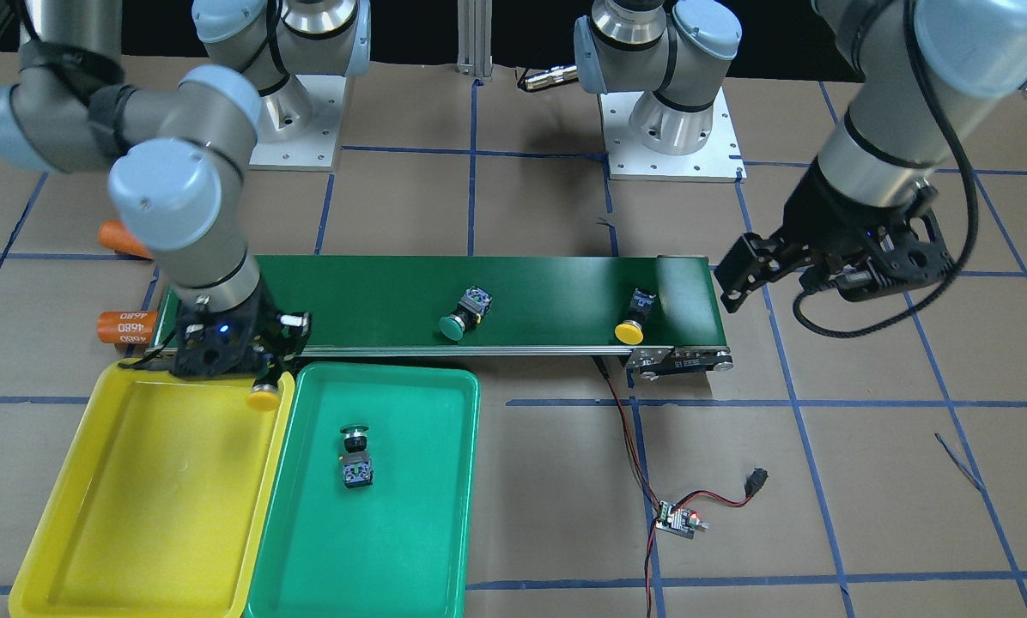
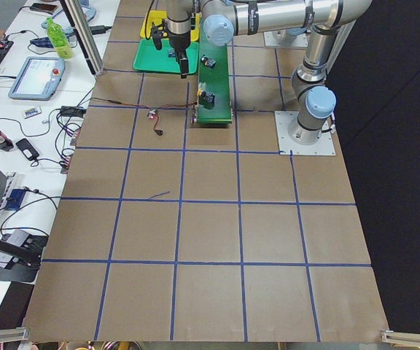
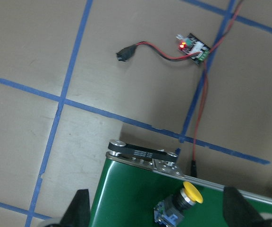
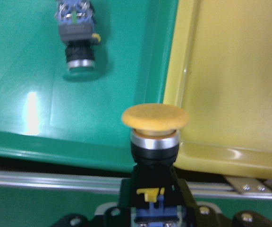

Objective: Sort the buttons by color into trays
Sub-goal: 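Carry the yellow-capped button into the yellow tray and open the right gripper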

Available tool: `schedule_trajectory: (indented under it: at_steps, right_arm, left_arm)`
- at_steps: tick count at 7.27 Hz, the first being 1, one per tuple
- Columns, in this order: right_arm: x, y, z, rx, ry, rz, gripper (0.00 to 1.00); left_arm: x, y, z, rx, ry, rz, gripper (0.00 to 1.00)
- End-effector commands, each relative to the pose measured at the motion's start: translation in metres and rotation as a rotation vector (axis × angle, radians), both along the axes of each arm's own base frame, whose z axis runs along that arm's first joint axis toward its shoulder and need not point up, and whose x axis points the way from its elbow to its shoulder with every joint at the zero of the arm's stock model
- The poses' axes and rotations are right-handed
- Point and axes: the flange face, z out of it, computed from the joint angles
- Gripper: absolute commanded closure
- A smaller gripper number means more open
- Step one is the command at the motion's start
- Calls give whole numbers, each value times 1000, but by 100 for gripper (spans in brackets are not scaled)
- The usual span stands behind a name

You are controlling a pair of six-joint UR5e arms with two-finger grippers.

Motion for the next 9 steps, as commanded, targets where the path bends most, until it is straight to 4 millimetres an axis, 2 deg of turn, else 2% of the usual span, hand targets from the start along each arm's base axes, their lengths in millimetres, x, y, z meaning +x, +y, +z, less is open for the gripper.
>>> schedule_trajectory:
  at_steps: [1, 2, 3, 4, 5, 6, 7, 8, 9]
  right_arm:
    - [-68, -57, -17, 22, 24, 66, 78]
    - [-93, -70, -36, 61, 90, 110, 78]
    - [-121, -70, -50, 90, 80, 106, 77]
    - [-137, -61, -62, 121, 65, 81, 66]
    - [-135, -52, -70, 140, 58, 85, 30]
    - [-133, -51, -68, 137, 59, 88, 22]
    - [-129, -50, -58, 124, 62, 93, 20]
    - [-119, -40, -39, 129, 62, 106, 13]
    - [-101, -28, -18, 133, 63, 135, 0]
  left_arm:
    - [-37, -2, 23, -28, 0, -86, 0]
    - [-43, 2, 7, 11, 2, -95, 0]
    - [-52, 12, 5, 16, 1, -114, 0]
    - [-52, 17, 1, 27, 2, -114, 0]
    - [-52, 20, 0, 30, 0, -115, 0]
    - [-52, 24, -5, 41, -1, -115, 0]
    - [-52, 30, -5, 46, -1, -115, 0]
    - [-52, 33, -9, 55, -6, -115, 0]
    - [-50, 34, -12, 58, -7, -112, 0]
